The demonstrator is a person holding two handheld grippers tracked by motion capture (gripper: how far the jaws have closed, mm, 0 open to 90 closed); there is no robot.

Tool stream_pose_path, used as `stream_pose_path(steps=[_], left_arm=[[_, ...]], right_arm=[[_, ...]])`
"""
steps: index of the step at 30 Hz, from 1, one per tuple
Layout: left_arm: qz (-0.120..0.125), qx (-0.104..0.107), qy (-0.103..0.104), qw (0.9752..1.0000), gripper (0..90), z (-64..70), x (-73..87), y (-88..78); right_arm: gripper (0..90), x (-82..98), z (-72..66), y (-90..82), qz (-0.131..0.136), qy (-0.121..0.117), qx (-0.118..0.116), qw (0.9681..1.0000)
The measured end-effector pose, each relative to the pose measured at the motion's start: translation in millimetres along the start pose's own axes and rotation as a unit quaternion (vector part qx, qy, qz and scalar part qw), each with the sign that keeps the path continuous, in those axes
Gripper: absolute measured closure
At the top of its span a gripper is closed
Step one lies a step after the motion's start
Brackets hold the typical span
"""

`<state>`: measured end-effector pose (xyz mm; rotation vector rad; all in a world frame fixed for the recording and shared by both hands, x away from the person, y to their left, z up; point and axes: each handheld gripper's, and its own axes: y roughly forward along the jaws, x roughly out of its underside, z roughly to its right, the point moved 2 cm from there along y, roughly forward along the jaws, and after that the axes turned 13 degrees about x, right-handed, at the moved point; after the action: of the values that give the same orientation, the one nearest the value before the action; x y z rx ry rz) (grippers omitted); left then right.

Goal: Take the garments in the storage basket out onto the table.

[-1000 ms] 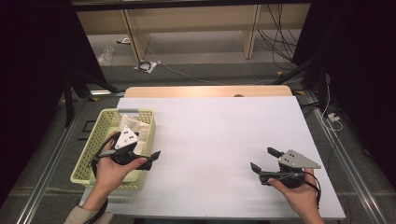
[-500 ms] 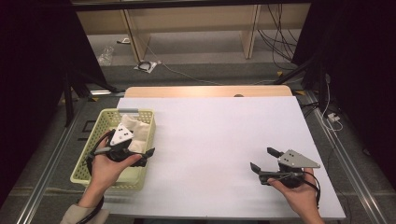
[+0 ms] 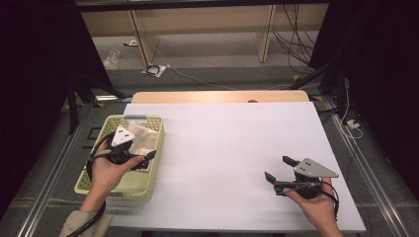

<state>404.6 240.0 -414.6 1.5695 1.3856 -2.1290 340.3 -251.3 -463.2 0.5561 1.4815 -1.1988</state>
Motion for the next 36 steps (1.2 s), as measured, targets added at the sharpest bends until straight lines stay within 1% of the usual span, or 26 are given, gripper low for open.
stream_pose_path(steps=[2,3,4,6,7,8,9,10,11,12,15,17,18,19,20,21,22,23,25,26,27,28,29,31,32,36], left_arm=[[-0.001,-0.002,-0.001,1.0,0.0,-2.1,-0.3,0.3],[-0.004,-0.008,-0.002,1.0,0.0,-7.3,-1.3,0.8],[-0.004,-0.008,-0.002,1.0,0.0,-7.3,-1.3,0.8],[-0.004,-0.015,-0.007,0.9999,0.0,-13.7,-2.8,1.5],[-0.003,-0.019,-0.013,0.9997,0.0,-20.7,-4.6,2.6],[0.001,-0.017,-0.021,0.9996,0.0,-24.4,-5.3,3.3],[0.001,-0.017,-0.021,0.9996,0.0,-24.4,-5.3,3.3],[0.004,-0.018,-0.029,0.9994,0.0,-27.9,-5.6,4.4],[0.002,-0.026,-0.037,0.999,0.0,-34.2,-5.0,7.2],[0.002,-0.026,-0.037,0.999,0.0,-34.2,-5.0,7.2],[-0.012,-0.037,-0.046,0.9982,0.0,-45.1,-1.7,11.8],[-0.017,-0.038,-0.052,0.9978,0.0,-50.0,-0.6,14.0],[-0.017,-0.038,-0.052,0.9978,0.0,-50.0,-0.6,14.0],[-0.023,-0.044,-0.057,0.9972,0.0,-55.2,0.0,16.5],[-0.026,-0.049,-0.06,0.9966,1.0,-57.3,-0.1,17.8],[-0.026,-0.049,-0.06,0.9966,3.1,-57.3,-0.1,17.8],[-0.028,-0.061,-0.068,0.9955,5.4,-60.7,-0.2,20.3],[-0.028,-0.061,-0.068,0.9955,7.2,-60.7,-0.2,20.3],[-0.031,-0.081,-0.086,0.9925,11.7,-66.9,0.7,25.2],[-0.031,-0.081,-0.086,0.9925,15.4,-66.9,0.7,25.2],[-0.032,-0.092,-0.096,0.9906,16.8,-70.3,1.9,29.0],[-0.038,-0.092,-0.094,0.9906,18.0,-71.3,2.6,30.5],[-0.038,-0.092,-0.094,0.9906,20.3,-71.3,2.6,30.5],[-0.04,-0.092,-0.096,0.9903,26.4,-72.1,4.0,34.3],[-0.044,-0.095,-0.093,0.9902,29.3,-72.2,4.9,37.6],[-0.044,-0.1,-0.09,0.9899,40.5,-73.1,6.5,42.2]], right_arm=[[17.1,-0.2,0.3,-0.8,-0.004,-0.004,0.002,1.0],[17.1,-0.2,0.2,-0.4,-0.001,-0.003,0.001,1.0],[17.1,-0.2,0.3,-0.6,-0.003,-0.003,0.001,1.0],[17.1,0.1,0.4,-0.6,-0.004,-0.003,0.001,1.0],[17.1,0.1,0.4,-0.4,-0.004,-0.002,0.002,1.0],[17.1,0.1,0.2,0.2,0.001,0.001,0.001,1.0],[17.1,0.1,0.5,0.0,0.001,0.0,0.002,1.0],[17.1,0.0,0.7,-0.2,0.0,0.001,0.002,1.0],[17.1,0.1,0.6,0.3,0.002,0.003,0.002,1.0],[17.1,0.1,0.7,0.4,0.002,0.003,0.003,1.0],[17.1,0.2,0.5,0.9,0.001,0.002,0.003,1.0],[17.2,0.4,0.6,1.1,0.0,0.001,0.003,1.0],[17.3,0.5,0.6,1.3,0.0,0.002,0.003,1.0],[17.3,0.4,0.7,1.2,-0.002,0.001,0.003,1.0],[17.3,0.4,0.5,1.4,-0.002,0.002,0.003,1.0],[17.3,0.5,0.4,1.5,-0.003,0.002,0.003,1.0],[17.3,0.5,0.5,1.6,-0.003,0.001,0.003,1.0],[17.4,0.4,0.7,1.0,-0.006,0.0,0.005,1.0],[17.4,0.6,0.6,1.6,-0.002,0.003,0.005,1.0],[17.4,0.7,0.9,1.7,-0.001,0.003,0.005,1.0],[17.5,0.7,1.0,1.6,-0.002,0.004,0.005,1.0],[17.5,0.7,1.2,1.4,-0.003,0.004,0.006,1.0],[17.5,0.8,1.3,1.5,-0.003,0.003,0.006,1.0],[17.6,0.9,1.4,1.6,-0.004,0.003,0.006,1.0],[17.6,0.9,1.4,1.7,-0.003,0.003,0.006,1.0],[17.7,1.1,1.5,1.8,-0.005,0.001,0.007,1.0]])
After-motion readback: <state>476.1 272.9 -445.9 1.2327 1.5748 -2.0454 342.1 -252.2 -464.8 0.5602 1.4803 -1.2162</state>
